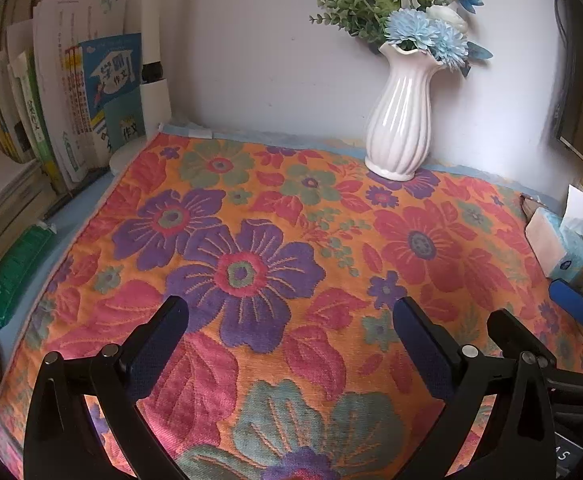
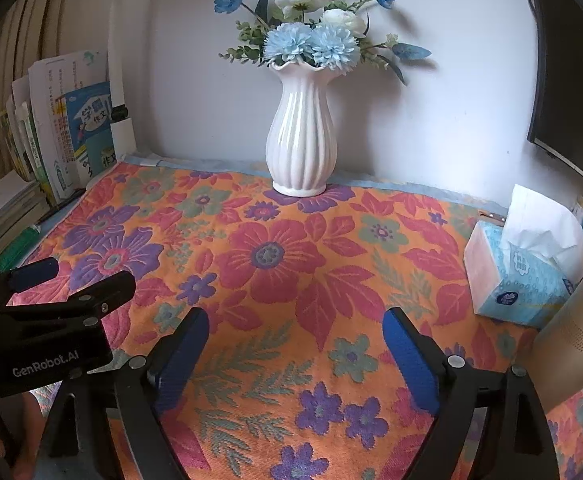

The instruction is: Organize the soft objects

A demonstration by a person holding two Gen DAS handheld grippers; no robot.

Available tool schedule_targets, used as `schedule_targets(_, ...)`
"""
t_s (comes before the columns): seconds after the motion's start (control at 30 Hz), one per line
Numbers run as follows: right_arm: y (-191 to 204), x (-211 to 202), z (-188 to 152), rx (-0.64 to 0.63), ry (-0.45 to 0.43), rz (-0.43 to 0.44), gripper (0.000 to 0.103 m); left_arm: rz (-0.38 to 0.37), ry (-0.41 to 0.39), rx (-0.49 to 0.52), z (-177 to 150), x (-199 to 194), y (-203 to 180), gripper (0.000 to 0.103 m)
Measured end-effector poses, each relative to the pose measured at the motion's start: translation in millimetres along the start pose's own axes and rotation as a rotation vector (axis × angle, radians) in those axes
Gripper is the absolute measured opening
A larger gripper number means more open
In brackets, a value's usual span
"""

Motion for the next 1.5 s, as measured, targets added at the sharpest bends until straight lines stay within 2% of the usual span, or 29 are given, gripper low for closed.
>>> schedule_targets(0.63, -3.8, 4.1, -3.4, 0.026, 0.022, 0.004, 0.093, 0.017, -0.016, 0.011, 0.2, -3.1, 0.3, 0.102)
schedule_targets(1.5, -2.3, 7.2, -6.3, 0.039, 0.041, 0.014, 0.093, 0.016, 0.021, 0.007, -2.3, 2.2, 2.0, 0.102)
Point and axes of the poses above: each gripper's, at about its wrist camera, not at the fingertips, and x roughly the way its jaws point, y to its left, z to its top, the point moved 8 cm from there along x, roughly the way its jaws point, and after that the axes turned 14 degrees about -x, right-handed, at the moved point
